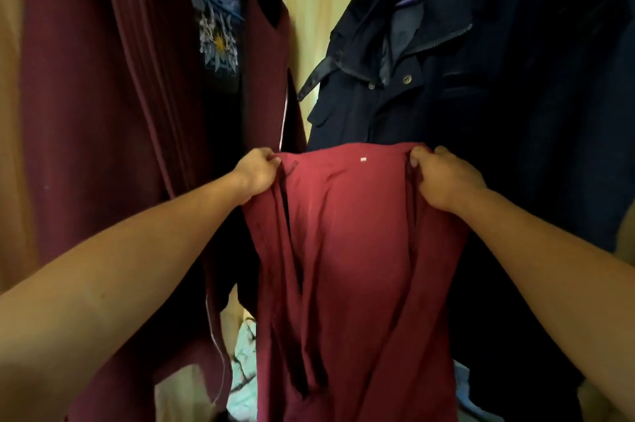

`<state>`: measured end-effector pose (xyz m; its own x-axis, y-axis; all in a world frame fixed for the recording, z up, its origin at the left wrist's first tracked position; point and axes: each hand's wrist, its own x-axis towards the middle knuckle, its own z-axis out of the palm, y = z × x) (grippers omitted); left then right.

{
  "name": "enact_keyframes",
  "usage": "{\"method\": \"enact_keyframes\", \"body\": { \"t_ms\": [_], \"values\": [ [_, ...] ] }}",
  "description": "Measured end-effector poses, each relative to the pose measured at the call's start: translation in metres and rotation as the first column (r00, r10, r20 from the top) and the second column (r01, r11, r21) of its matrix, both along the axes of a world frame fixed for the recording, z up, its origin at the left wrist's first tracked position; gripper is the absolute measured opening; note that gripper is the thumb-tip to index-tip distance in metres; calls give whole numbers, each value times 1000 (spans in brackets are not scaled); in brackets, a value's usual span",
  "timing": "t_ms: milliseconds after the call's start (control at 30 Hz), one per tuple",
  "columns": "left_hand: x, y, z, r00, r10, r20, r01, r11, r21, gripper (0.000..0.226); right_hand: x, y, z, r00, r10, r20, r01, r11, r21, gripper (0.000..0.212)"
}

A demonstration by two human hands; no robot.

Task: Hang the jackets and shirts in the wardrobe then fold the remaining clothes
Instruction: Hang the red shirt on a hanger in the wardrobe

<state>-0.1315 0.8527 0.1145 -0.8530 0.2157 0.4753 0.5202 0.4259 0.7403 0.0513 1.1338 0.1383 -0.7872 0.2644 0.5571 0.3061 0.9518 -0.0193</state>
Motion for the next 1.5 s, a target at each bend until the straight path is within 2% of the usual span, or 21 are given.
{"method": "enact_keyframes", "body": {
  "t_ms": [100,233,400,667,800,900,1033,1100,1167,1233,1267,1333,1433,1500],
  "values": [
    [-5,5,-63,998,4,63,5,990,-140,26,3,-11,-58,997,29,67,-27,999,-36,31],
    [-2,17,-144,986,-27,167,77,949,-305,26,2,-23,-132,978,-8,208,32,993,-112,37],
    [-6,33,-234,952,-105,286,214,899,-382,20,2,-21,-215,940,-28,340,103,973,-205,43],
    [-2,49,-334,900,-120,418,348,777,-525,27,16,-10,-322,835,-103,541,255,943,-214,52],
    [11,51,-363,876,-128,464,401,728,-556,39,34,-11,-361,769,-78,635,292,926,-240,57],
    [23,50,-366,853,-143,503,453,682,-574,42,42,-20,-360,715,-97,692,349,907,-234,59],
    [35,46,-341,851,-153,502,474,635,-610,41,44,-41,-330,688,-63,723,413,854,-318,54],
    [40,44,-316,862,-164,479,469,615,-634,45,47,-61,-305,676,-8,737,409,836,-366,45],
    [46,40,-288,873,-186,451,466,587,-662,53,55,-85,-277,619,102,779,363,843,-398,39],
    [56,35,-256,880,-210,425,468,532,-706,47,62,-106,-247,581,162,798,335,846,-415,42],
    [58,32,-241,884,-216,416,465,509,-724,37,65,-114,-230,581,181,793,351,824,-445,45],
    [63,27,-208,894,-235,381,447,503,-740,24,68,-126,-192,651,208,730,342,779,-526,46],
    [71,17,-148,907,-264,327,419,507,-753,32,69,-130,-133,767,149,624,220,853,-474,41],
    [80,10,-104,914,-284,290,400,513,-759,41,73,-134,-90,809,120,576,181,881,-438,41]
  ]
}}
